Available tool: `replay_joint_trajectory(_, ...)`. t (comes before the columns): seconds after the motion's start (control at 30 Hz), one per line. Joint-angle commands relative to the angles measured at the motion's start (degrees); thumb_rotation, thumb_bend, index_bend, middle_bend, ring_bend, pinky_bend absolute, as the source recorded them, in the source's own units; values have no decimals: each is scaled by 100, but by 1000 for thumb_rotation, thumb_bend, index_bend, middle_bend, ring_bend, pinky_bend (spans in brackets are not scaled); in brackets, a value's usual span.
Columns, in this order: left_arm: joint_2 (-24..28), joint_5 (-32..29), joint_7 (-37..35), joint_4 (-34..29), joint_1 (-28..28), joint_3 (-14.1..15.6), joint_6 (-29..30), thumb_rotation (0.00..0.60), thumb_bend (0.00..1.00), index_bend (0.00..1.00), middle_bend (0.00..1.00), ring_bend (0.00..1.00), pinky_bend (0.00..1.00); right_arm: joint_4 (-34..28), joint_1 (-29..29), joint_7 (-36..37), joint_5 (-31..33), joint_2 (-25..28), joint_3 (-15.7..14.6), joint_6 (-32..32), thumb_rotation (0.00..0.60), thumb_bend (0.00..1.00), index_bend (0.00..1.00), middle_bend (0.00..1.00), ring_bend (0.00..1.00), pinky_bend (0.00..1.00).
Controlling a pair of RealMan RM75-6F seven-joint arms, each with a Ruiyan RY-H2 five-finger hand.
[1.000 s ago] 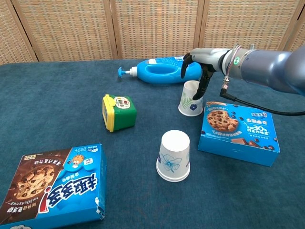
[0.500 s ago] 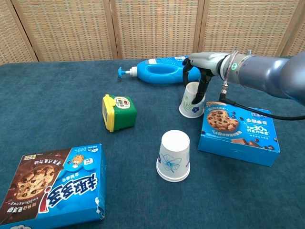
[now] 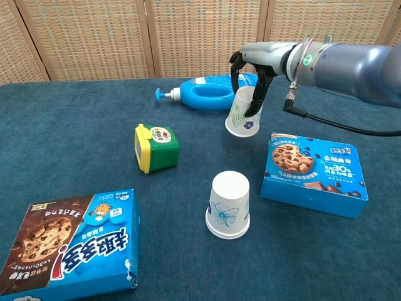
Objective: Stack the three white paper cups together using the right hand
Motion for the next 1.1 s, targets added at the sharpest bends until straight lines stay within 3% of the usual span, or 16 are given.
replay_joint_trajectory(0.03, 8, 3, -8, 0, 3, 5, 3, 600, 264, 0, 0, 0, 0, -466, 48, -293, 112, 281, 42, 223, 600, 98, 519, 125, 0, 90)
replay_joint_trajectory(0.33, 30, 54, -76, -18, 4, 30, 14, 600, 264, 0, 0, 0, 0, -2242, -101, -960, 330, 1153, -23, 1049, 600, 98, 519, 117, 0, 90)
replay_joint_trajectory(0.6, 33, 165, -43, -69, 13, 91, 35, 600, 264, 0, 0, 0, 0, -3457, -317, -1152, 448, 1838, -18, 1599, 600, 98, 519, 117, 0, 90)
replay_joint_trajectory(0.87, 41, 200, -84, -77, 19, 120, 33, 600, 264, 0, 0, 0, 0, -4352, -463, -1317, 480, 2110, -183, 2026, 600, 98, 519, 117, 0, 90)
replay_joint_trajectory(1.1, 58, 174, -140, -62, 13, 104, 22, 600, 264, 0, 0, 0, 0, -4967, -783, -1207, 2, 2177, -502, 2403, 600, 98, 527, 116, 0, 90)
